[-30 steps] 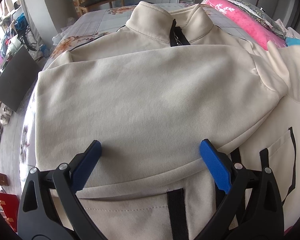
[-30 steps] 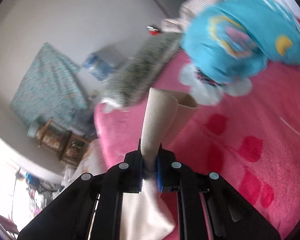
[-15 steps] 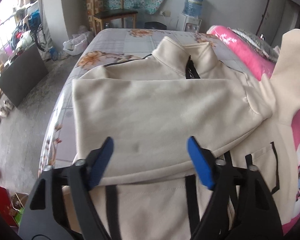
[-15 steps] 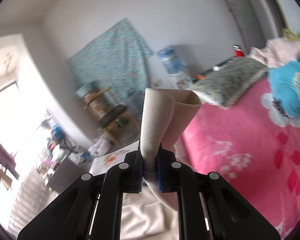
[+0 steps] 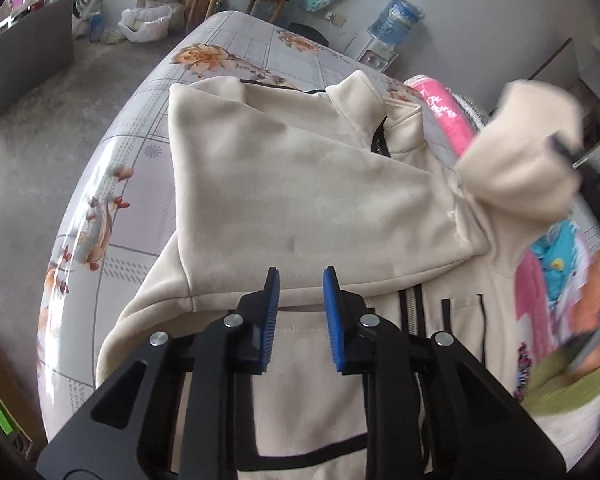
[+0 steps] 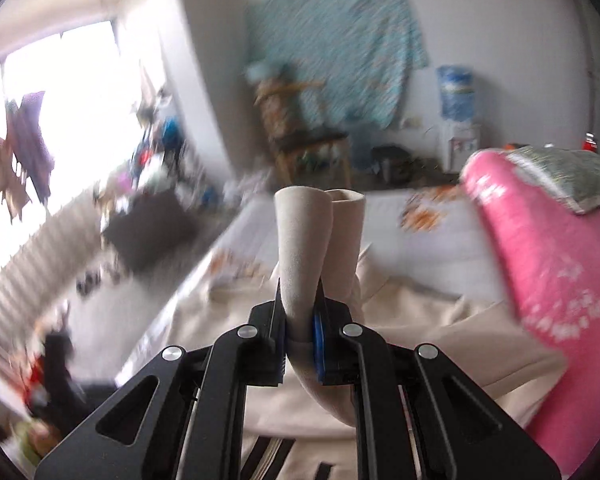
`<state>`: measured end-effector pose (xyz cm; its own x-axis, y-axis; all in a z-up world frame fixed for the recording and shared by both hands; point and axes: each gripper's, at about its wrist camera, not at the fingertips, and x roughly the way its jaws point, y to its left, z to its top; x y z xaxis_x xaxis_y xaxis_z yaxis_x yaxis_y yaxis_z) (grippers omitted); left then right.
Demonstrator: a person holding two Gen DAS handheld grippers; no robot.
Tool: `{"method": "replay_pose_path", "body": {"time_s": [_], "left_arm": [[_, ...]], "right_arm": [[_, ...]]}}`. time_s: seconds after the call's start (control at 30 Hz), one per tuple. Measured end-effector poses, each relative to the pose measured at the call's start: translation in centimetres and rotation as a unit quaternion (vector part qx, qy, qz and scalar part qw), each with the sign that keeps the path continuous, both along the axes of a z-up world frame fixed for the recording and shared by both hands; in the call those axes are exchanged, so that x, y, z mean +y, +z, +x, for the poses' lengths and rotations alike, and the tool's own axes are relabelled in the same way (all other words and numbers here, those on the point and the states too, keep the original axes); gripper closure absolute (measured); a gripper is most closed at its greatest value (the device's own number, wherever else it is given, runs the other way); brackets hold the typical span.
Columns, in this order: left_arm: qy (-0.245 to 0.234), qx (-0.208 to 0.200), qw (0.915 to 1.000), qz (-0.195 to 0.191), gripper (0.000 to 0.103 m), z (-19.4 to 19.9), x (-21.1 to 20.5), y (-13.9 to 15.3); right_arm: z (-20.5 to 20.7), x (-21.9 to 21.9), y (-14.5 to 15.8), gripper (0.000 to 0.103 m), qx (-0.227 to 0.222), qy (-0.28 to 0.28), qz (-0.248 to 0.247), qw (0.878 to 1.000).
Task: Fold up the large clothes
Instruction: 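Carry the sleeve cuff to the left gripper while the left gripper grasps it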
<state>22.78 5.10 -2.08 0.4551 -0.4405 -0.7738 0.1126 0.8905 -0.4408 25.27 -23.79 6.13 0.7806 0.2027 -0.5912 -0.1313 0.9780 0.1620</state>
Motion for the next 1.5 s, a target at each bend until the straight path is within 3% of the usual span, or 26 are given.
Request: {"method": "replay_pose_path", "body": {"time_s": [0.13, 0.2, 0.27, 0.3, 0.37, 0.47, 0.7, 0.9, 0.93, 1.03, 1.13, 1.23, 1.3, 1.4, 1.5], "left_arm": [[-0.010, 0.007, 0.9992, -0.039, 0.082, 0.0, 0.3, 0.3], [-0.014, 0.018, 0.9979, -0.061, 0.082, 0.2, 0.3, 0.2], [-0.020, 0.028, 0.9965, -0.076, 0.081, 0.6, 0.0, 0.0], [-0.023, 0.033, 0.9957, -0.083, 0.080, 0.8, -0.2, -0.2], [-0.027, 0.048, 0.9938, -0.097, 0.067, 1.5, -0.8, -0.6], [-0.035, 0.067, 0.9904, -0.116, 0.062, 2.6, -1.9, -1.3], [-0.034, 0.114, 0.9833, -0.138, 0.056, 5.2, -4.9, -3.7], [-0.017, 0.121, 0.9861, -0.113, 0.059, 7.3, -7.3, -5.1], [-0.013, 0.114, 0.9887, -0.097, 0.064, 7.6, -7.8, -4.9], [-0.024, 0.099, 0.9936, -0.049, 0.096, 8.1, -9.1, -4.3], [-0.047, 0.049, 0.9973, -0.027, 0.099, 7.9, -10.2, -1.5], [-0.058, -0.023, 0.9966, -0.053, 0.099, 8.0, -9.3, 4.4], [-0.047, -0.060, 0.9958, -0.050, 0.099, 8.3, -8.0, 7.5], [-0.021, -0.071, 0.9970, -0.022, 0.099, 9.1, -5.7, 9.1], [0.017, -0.012, 0.9998, 0.006, 0.099, 10.6, -3.0, 6.4]], "right_arm": [[0.7, 4.6, -6.5, 0.083, 0.096, 0.055, -0.013, 0.994], [0.5, 5.3, -9.2, 0.070, 0.148, 0.073, 0.013, 0.986], [-0.5, 5.1, -10.5, 0.059, 0.166, 0.084, 0.043, 0.982], [-1.2, 4.6, -10.7, 0.053, 0.168, 0.088, 0.060, 0.980], [-2.5, 3.4, -10.7, 0.044, 0.165, 0.087, 0.080, 0.979], [-4.7, 0.3, -9.8, 0.038, 0.146, 0.068, 0.111, 0.981], [-8.7, -7.6, -9.8, 0.037, 0.120, -0.018, 0.169, 0.978], [-11.4, -10.7, -11.7, 0.037, 0.121, -0.064, 0.185, 0.973], [-11.7, -11.0, -12.0, 0.037, 0.120, -0.069, 0.183, 0.973], [-12.0, -11.5, -12.1, 0.037, 0.118, -0.079, 0.179, 0.974], [-12.1, -12.3, -12.3, 0.037, 0.118, -0.091, 0.170, 0.974], [-11.9, -12.4, -12.4, 0.037, 0.117, -0.097, 0.160, 0.975], [-12.0, -12.5, -12.6, 0.037, 0.116, -0.099, 0.148, 0.977], [-12.2, -12.5, -12.8, 0.037, 0.116, -0.098, 0.136, 0.979], [-12.1, -12.5, -13.4, 0.037, 0.123, -0.100, 0.134, 0.978]]}}
